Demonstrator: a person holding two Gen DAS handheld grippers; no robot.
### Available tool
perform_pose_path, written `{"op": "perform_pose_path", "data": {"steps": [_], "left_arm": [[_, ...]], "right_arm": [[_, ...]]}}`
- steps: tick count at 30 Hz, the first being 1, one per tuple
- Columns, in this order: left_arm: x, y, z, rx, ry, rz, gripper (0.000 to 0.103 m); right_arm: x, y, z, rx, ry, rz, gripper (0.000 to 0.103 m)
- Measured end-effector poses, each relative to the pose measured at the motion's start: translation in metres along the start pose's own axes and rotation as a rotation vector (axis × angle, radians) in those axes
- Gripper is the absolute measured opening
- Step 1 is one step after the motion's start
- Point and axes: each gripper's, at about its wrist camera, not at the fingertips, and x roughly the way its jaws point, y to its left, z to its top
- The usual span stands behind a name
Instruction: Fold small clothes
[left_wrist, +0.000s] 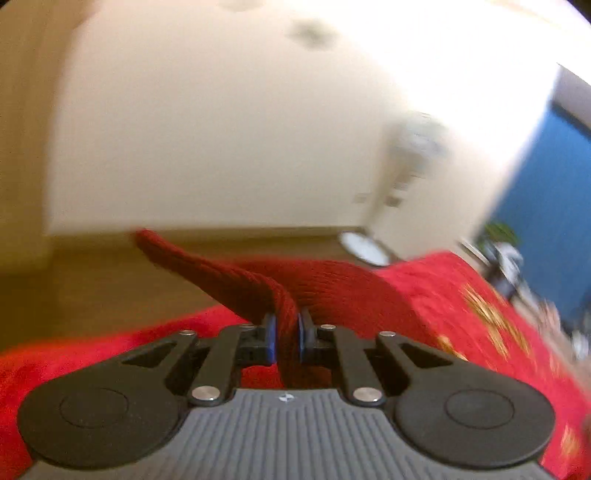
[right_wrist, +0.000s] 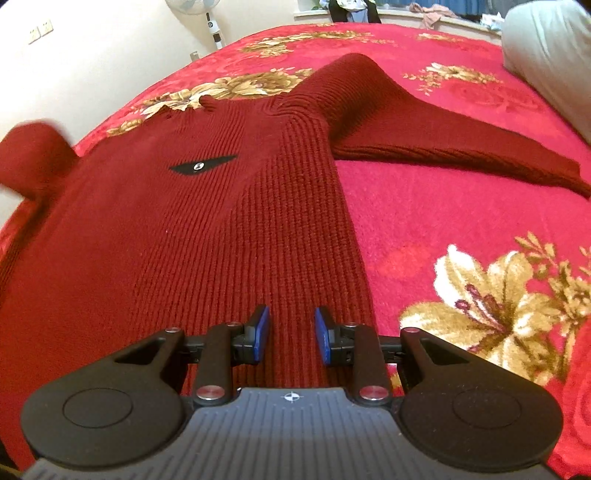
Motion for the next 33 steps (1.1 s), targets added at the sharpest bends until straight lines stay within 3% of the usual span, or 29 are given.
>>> {"op": "perform_pose_path", "data": {"steps": [2, 3, 4, 6, 9, 12, 16, 17, 18, 20, 23, 25, 27, 28, 30, 33], "left_arm": [[0.017, 0.048, 0.003, -0.201, 0.131, -0.046, 0.015], [0.024, 0.067, 0.000, -0.262, 0.163, -0.080, 0.019], [0.030, 0.082, -0.004, -0.289, 0.190, -0.069, 0.023], [0.044, 0.107, -0.011, -0.374, 0.281, -0.032, 0.044], [0.057, 0.137, -0.019, -0.553, 0.358, -0.088, 0.044], [0.060, 0.145, -0.015, -0.565, 0.330, -0.095, 0.054], [0.074, 0.162, -0.008, -0.613, 0.291, -0.093, 0.052], [0.077, 0.165, -0.007, -0.603, 0.275, -0.078, 0.031], [0.078, 0.166, -0.002, -0.551, 0.249, -0.040, 0.012], [0.066, 0.155, 0.013, -0.387, 0.147, 0.009, 0.011], [0.040, 0.134, 0.030, -0.218, -0.018, -0.056, 0.013], [0.045, 0.135, 0.022, -0.213, 0.029, 0.034, 0.019], [0.059, 0.160, 0.008, -0.337, 0.156, 0.119, 0.018], [0.065, 0.173, 0.001, -0.413, 0.204, 0.120, 0.018], [0.069, 0.191, -0.003, -0.508, 0.212, 0.101, 0.018], [0.072, 0.190, -0.006, -0.507, 0.212, 0.088, 0.018]], "right_arm": [[-0.001, 0.002, -0.002, -0.010, -0.008, -0.015, 0.029], [-0.001, 0.003, -0.002, -0.011, -0.010, -0.021, 0.029], [-0.001, 0.004, -0.003, -0.012, -0.012, -0.027, 0.029], [-0.002, 0.005, -0.003, -0.006, -0.013, -0.038, 0.029], [-0.003, 0.006, -0.004, 0.003, -0.019, -0.052, 0.029], [-0.002, 0.009, -0.006, -0.009, -0.031, -0.066, 0.029], [0.000, 0.010, -0.007, -0.022, -0.043, -0.074, 0.029], [0.001, 0.010, -0.007, -0.025, -0.046, -0.075, 0.029], [0.001, 0.011, -0.007, -0.028, -0.050, -0.076, 0.029], [0.003, 0.011, -0.006, -0.034, -0.056, -0.076, 0.030], [0.005, 0.011, -0.005, -0.030, -0.063, -0.074, 0.030], [0.006, 0.011, -0.005, -0.032, -0.064, -0.076, 0.030], [0.006, 0.011, -0.005, -0.033, -0.065, -0.076, 0.030], [0.006, 0.011, -0.005, -0.034, -0.065, -0.076, 0.030], [0.005, 0.011, -0.005, -0.035, -0.066, -0.073, 0.030], [0.004, 0.010, -0.006, -0.030, -0.065, -0.070, 0.030]]}}
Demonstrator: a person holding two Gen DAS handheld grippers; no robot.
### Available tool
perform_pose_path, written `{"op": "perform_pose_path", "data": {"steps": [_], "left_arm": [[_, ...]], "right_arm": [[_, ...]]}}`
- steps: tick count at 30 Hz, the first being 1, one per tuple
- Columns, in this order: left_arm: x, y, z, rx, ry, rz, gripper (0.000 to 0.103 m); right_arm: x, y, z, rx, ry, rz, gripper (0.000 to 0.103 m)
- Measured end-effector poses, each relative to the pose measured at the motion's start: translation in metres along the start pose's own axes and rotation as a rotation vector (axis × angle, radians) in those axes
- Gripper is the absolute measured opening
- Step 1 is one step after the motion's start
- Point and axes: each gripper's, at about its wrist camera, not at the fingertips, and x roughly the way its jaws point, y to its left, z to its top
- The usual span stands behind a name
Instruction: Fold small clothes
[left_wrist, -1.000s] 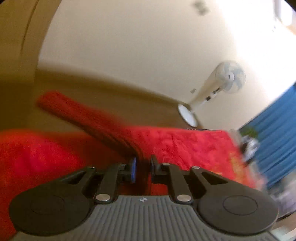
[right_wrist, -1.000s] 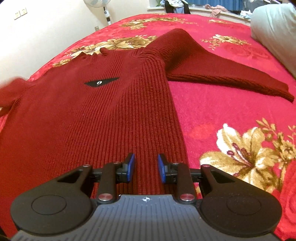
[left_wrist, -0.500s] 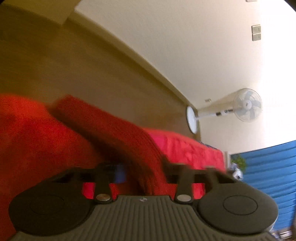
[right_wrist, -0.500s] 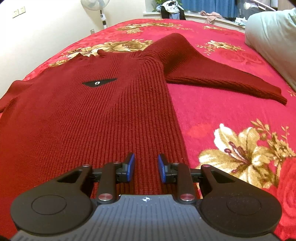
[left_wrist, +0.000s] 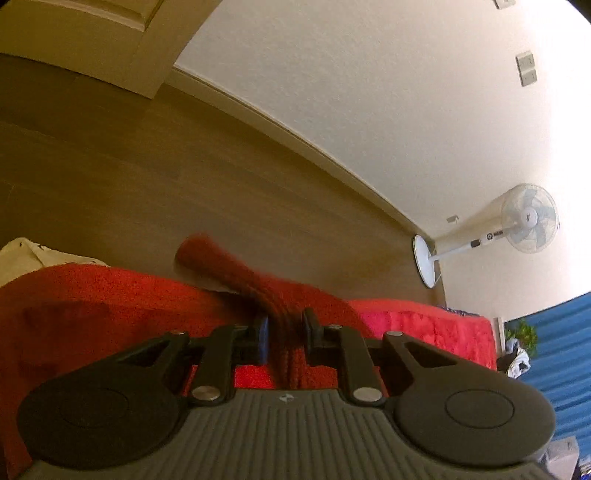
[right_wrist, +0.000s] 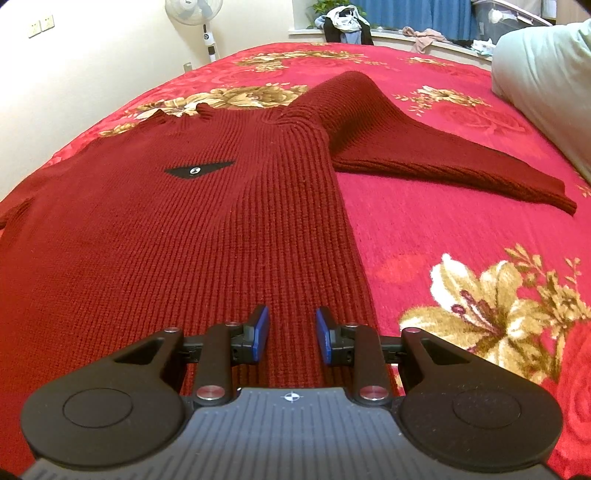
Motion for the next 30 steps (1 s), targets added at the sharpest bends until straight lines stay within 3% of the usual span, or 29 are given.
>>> {"op": "perform_pose_path", "data": {"steps": [3, 5, 8, 10, 12, 13, 15, 17, 20, 23, 25, 27, 29, 30], "left_arm": [[0.000, -0.002, 0.004, 0.028, -0.027, 0.021, 0.012], [0.000, -0.029, 0.005, 0.101, -0.090, 0.020, 0.012], [-0.021, -0.065, -0.006, 0.236, -0.194, -0.069, 0.011], [-0.017, -0.073, -0.013, 0.278, -0.183, -0.016, 0.011], [0.001, -0.062, -0.017, 0.231, -0.086, 0.107, 0.011], [0.004, -0.058, -0.019, 0.207, -0.078, 0.149, 0.011], [-0.002, -0.064, -0.020, 0.209, -0.120, 0.139, 0.011], [-0.018, -0.090, -0.029, 0.302, -0.197, 0.104, 0.011], [-0.045, -0.140, -0.060, 0.444, -0.278, -0.032, 0.010], [-0.075, -0.197, -0.129, 0.629, -0.296, -0.230, 0.010], [-0.093, -0.233, -0.190, 0.763, -0.266, -0.362, 0.011], [-0.107, -0.260, -0.258, 0.880, -0.185, -0.494, 0.011], [-0.114, -0.275, -0.326, 1.018, -0.042, -0.607, 0.015], [-0.111, -0.281, -0.360, 1.105, 0.093, -0.651, 0.032]], "right_arm": [[0.000, 0.002, 0.000, -0.004, 0.001, -0.005, 0.030], [0.000, 0.002, 0.000, -0.005, -0.001, -0.005, 0.029], [-0.003, -0.001, 0.002, 0.018, -0.016, 0.000, 0.029], [-0.005, -0.003, 0.003, 0.034, -0.026, 0.003, 0.029], [-0.002, -0.004, 0.002, 0.033, -0.012, -0.015, 0.028], [-0.001, -0.005, 0.001, 0.028, -0.006, -0.019, 0.028], [-0.002, -0.003, 0.001, 0.015, -0.008, -0.022, 0.028], [-0.004, -0.004, 0.002, 0.028, -0.010, -0.020, 0.028], [-0.005, -0.005, 0.004, 0.060, -0.015, -0.014, 0.028], [-0.007, -0.004, 0.004, 0.057, -0.026, -0.017, 0.028], [-0.007, -0.003, 0.002, 0.052, -0.028, -0.017, 0.027], [-0.006, -0.003, 0.002, 0.053, -0.030, -0.020, 0.021], [-0.005, -0.005, 0.002, 0.063, -0.029, -0.018, 0.019], [-0.004, -0.005, 0.002, 0.067, -0.029, -0.016, 0.019]]}}
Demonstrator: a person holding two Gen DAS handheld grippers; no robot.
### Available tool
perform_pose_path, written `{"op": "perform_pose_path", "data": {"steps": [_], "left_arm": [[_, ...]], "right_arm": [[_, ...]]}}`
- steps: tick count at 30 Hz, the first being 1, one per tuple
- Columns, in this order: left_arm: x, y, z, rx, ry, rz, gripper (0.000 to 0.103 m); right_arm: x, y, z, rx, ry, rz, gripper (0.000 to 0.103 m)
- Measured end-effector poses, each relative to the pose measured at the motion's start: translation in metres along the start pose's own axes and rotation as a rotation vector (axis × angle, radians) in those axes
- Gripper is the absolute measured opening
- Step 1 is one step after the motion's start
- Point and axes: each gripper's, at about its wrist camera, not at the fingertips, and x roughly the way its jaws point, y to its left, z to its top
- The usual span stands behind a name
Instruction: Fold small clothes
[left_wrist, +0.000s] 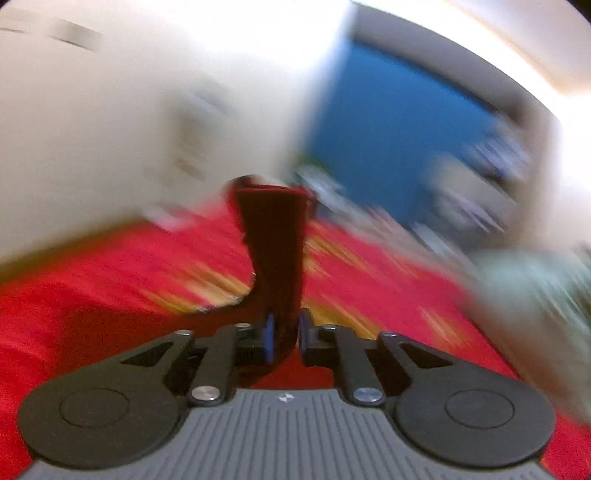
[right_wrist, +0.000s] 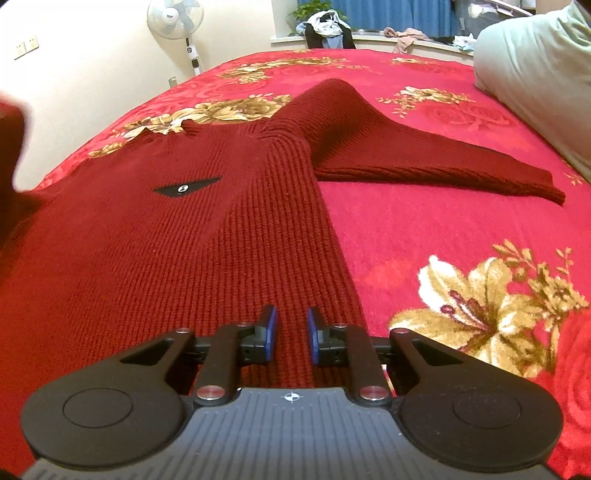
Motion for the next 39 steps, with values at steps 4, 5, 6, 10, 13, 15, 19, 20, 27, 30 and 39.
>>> {"op": "perform_pose_path", "data": {"steps": [4, 5, 6, 10, 13, 15, 19, 20, 27, 30, 39], "left_arm": [[0.030, -0.050, -0.034, 0.121, 0.250, -0.138, 0.037], [0.028, -0.046, -0.029, 0.098, 0.270, -0.122, 0.037], [0.021, -0.034, -0.021, 0.064, 0.284, -0.088, 0.037], [-0.009, 0.012, 0.013, -0.032, 0.265, 0.146, 0.038], [-0.025, 0.043, 0.024, -0.017, 0.170, 0.305, 0.048], [-0.036, 0.059, 0.012, 0.014, 0.083, 0.397, 0.051], [-0.027, 0.083, -0.004, 0.018, 0.209, 0.543, 0.047], [-0.028, 0.088, -0.001, -0.003, 0.177, 0.525, 0.048], [-0.032, 0.102, 0.013, -0.019, 0.113, 0.532, 0.049], [-0.037, 0.110, 0.020, -0.045, 0.104, 0.527, 0.049], [-0.045, 0.131, 0.034, -0.103, 0.084, 0.508, 0.049]], "right_arm": [[0.001, -0.001, 0.001, 0.005, 0.000, 0.006, 0.019], [0.000, -0.001, 0.001, 0.009, 0.000, 0.008, 0.019], [0.000, -0.001, 0.002, 0.014, -0.001, 0.011, 0.019], [-0.004, -0.002, 0.006, 0.024, -0.021, 0.038, 0.006], [-0.008, -0.002, 0.008, 0.035, -0.053, 0.057, 0.006], [-0.012, -0.002, 0.009, 0.048, -0.076, 0.089, 0.006], [-0.026, 0.005, 0.009, 0.055, -0.131, 0.196, 0.008], [-0.027, 0.009, 0.010, 0.056, -0.131, 0.216, 0.011], [0.024, 0.050, 0.035, 0.339, -0.036, 0.357, 0.032], [0.064, 0.072, 0.043, 0.471, 0.057, 0.381, 0.032], [0.105, 0.107, 0.075, 0.610, 0.013, 0.223, 0.009]]}}
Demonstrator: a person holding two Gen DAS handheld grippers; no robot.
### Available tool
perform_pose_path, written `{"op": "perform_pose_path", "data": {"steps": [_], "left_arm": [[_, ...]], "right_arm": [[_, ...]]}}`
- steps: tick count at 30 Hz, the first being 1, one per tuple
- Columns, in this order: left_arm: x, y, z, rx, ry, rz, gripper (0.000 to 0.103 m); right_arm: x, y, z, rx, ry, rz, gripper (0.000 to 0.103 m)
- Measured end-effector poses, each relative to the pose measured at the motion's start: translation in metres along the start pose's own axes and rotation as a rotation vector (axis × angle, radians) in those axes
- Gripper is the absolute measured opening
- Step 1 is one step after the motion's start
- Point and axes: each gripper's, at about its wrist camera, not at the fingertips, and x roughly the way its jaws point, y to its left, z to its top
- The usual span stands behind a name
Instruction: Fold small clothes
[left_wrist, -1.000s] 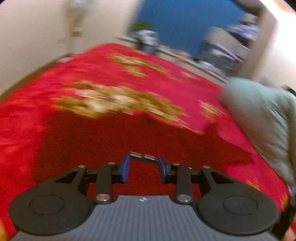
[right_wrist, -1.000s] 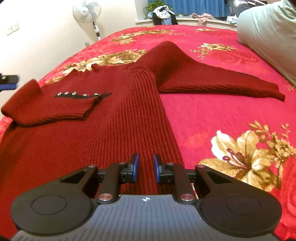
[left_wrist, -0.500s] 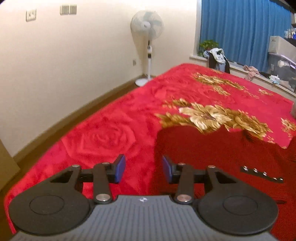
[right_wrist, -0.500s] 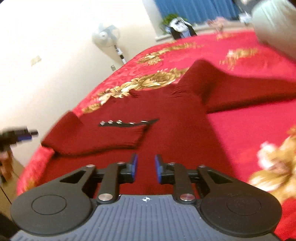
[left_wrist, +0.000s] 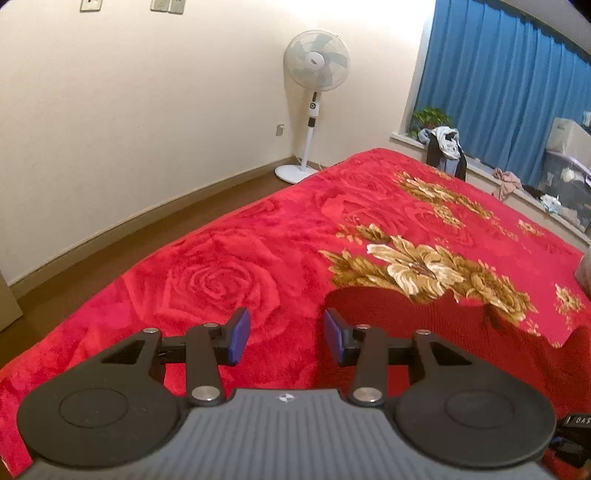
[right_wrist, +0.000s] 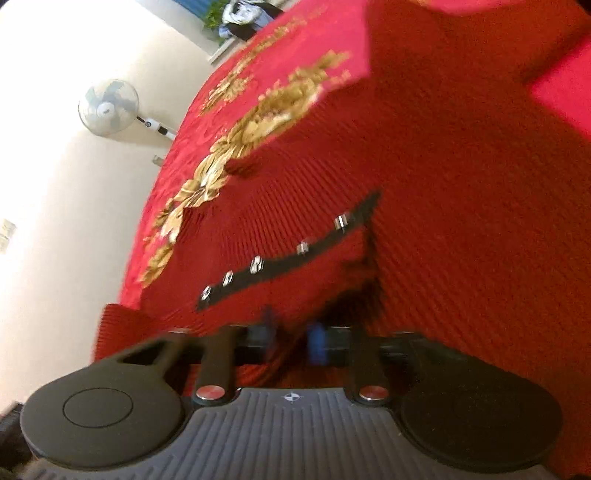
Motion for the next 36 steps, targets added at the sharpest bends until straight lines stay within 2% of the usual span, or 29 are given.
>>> {"op": "perform_pose_path", "data": {"steps": [2, 3, 4, 6, 7, 9, 10, 11, 14, 16, 19, 20, 22, 24, 26, 30, 33, 36], "left_arm": [[0.002, 0.001, 0.002, -0.009, 0.007, -0.012, 0.049], [0.003, 0.001, 0.002, -0.007, 0.011, -0.019, 0.049], [0.003, -0.001, 0.002, -0.002, 0.016, -0.028, 0.049], [0.006, -0.007, 0.000, 0.021, 0.034, -0.051, 0.049], [0.009, -0.012, -0.002, 0.035, 0.054, -0.071, 0.049], [0.016, -0.023, -0.007, 0.062, 0.099, -0.113, 0.049], [0.021, -0.029, -0.011, 0.077, 0.122, -0.133, 0.049], [0.024, -0.036, -0.014, 0.095, 0.148, -0.154, 0.049], [0.037, -0.055, -0.027, 0.157, 0.204, -0.200, 0.049], [0.049, -0.068, -0.039, 0.214, 0.248, -0.188, 0.049], [0.074, -0.078, -0.060, 0.297, 0.369, -0.125, 0.052], [0.077, -0.078, -0.062, 0.292, 0.375, -0.116, 0.057], [0.077, -0.076, -0.059, 0.268, 0.374, -0.113, 0.058], [0.077, -0.077, -0.060, 0.267, 0.375, -0.110, 0.058], [0.078, -0.081, -0.063, 0.287, 0.373, -0.102, 0.059], [0.078, -0.084, -0.062, 0.295, 0.370, -0.095, 0.060], [0.081, -0.085, -0.062, 0.293, 0.373, -0.090, 0.060], [0.084, -0.089, -0.062, 0.312, 0.367, -0.084, 0.060]], "right_arm": [[-0.018, 0.011, 0.011, -0.045, -0.113, 0.009, 0.009], [-0.031, 0.016, 0.019, -0.075, -0.193, 0.020, 0.009], [-0.049, 0.022, 0.026, -0.131, -0.311, 0.034, 0.009], [-0.064, 0.024, 0.036, -0.214, -0.433, -0.003, 0.009], [-0.059, 0.018, 0.045, -0.223, -0.417, -0.044, 0.009], [-0.035, 0.000, 0.058, -0.221, -0.274, -0.072, 0.009], [-0.024, -0.010, 0.062, -0.237, -0.205, -0.115, 0.009], [-0.019, -0.018, 0.064, -0.257, -0.182, -0.170, 0.009], [-0.018, -0.034, 0.070, -0.235, -0.112, -0.128, 0.010], [-0.028, -0.039, 0.074, -0.233, -0.089, -0.095, 0.012], [-0.054, -0.048, 0.078, -0.265, -0.112, -0.061, 0.023], [-0.062, -0.051, 0.077, -0.274, -0.127, -0.054, 0.023], [-0.083, -0.071, 0.089, -0.274, -0.163, -0.050, 0.025], [-0.095, -0.095, 0.105, -0.262, -0.206, -0.105, 0.030], [-0.106, -0.125, 0.125, -0.213, -0.246, -0.165, 0.032], [-0.116, -0.191, 0.166, -0.031, -0.298, -0.263, 0.033], [-0.109, -0.229, 0.190, 0.105, -0.311, -0.288, 0.040], [-0.104, -0.256, 0.202, 0.201, -0.330, -0.277, 0.040]]}}
